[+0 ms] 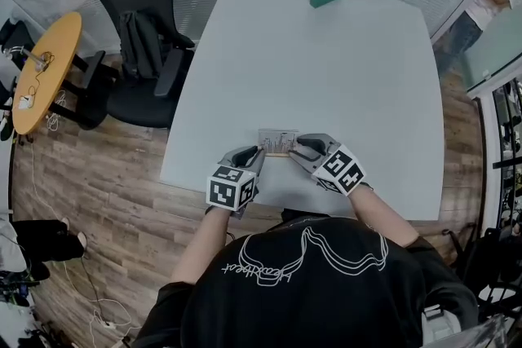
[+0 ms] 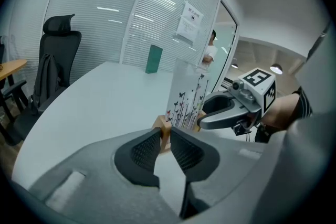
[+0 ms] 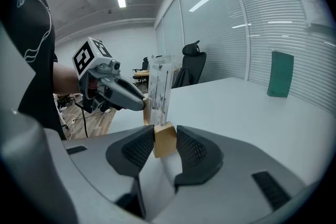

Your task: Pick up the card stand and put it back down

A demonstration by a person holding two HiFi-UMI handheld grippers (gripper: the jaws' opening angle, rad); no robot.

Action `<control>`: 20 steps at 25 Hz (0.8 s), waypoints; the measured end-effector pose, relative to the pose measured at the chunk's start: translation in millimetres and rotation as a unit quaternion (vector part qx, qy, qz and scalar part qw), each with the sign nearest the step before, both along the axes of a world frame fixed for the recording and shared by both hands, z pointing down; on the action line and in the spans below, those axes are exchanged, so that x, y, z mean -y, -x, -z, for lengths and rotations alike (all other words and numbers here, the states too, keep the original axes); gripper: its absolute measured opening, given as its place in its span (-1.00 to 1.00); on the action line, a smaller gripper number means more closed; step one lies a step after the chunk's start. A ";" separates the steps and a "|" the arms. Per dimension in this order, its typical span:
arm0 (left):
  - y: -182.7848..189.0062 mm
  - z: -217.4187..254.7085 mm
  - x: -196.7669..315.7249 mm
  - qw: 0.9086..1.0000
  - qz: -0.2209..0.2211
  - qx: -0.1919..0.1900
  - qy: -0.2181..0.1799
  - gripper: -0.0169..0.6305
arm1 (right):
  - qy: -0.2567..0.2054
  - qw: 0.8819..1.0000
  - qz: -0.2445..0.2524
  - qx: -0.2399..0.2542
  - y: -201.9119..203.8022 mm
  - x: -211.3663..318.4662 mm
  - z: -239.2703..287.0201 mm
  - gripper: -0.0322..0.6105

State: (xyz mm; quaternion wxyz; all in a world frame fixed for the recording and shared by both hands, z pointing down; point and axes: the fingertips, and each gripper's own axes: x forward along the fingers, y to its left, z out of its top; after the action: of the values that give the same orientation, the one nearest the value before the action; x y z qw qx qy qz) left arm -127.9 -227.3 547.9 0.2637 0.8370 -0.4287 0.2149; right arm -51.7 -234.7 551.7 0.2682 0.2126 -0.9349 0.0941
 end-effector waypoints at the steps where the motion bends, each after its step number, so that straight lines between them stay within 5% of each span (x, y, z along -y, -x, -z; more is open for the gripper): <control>1: 0.0 -4.5 1.8 1.000 -0.001 0.001 0.003 -0.74 | 0.001 1.000 0.001 -0.002 0.3 2.0 -3.9 -0.47; 20: 0.5 -45.3 10.9 0.999 -0.004 0.006 0.036 -0.75 | 0.013 1.000 0.010 -0.024 1.7 11.5 -40.5 -0.46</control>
State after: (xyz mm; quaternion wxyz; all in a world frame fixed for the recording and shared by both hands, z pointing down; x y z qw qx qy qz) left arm -128.4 -238.2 593.2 0.2903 0.8273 -0.4189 0.2364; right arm -53.4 -246.1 592.3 0.2944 0.2019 -0.9289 0.0988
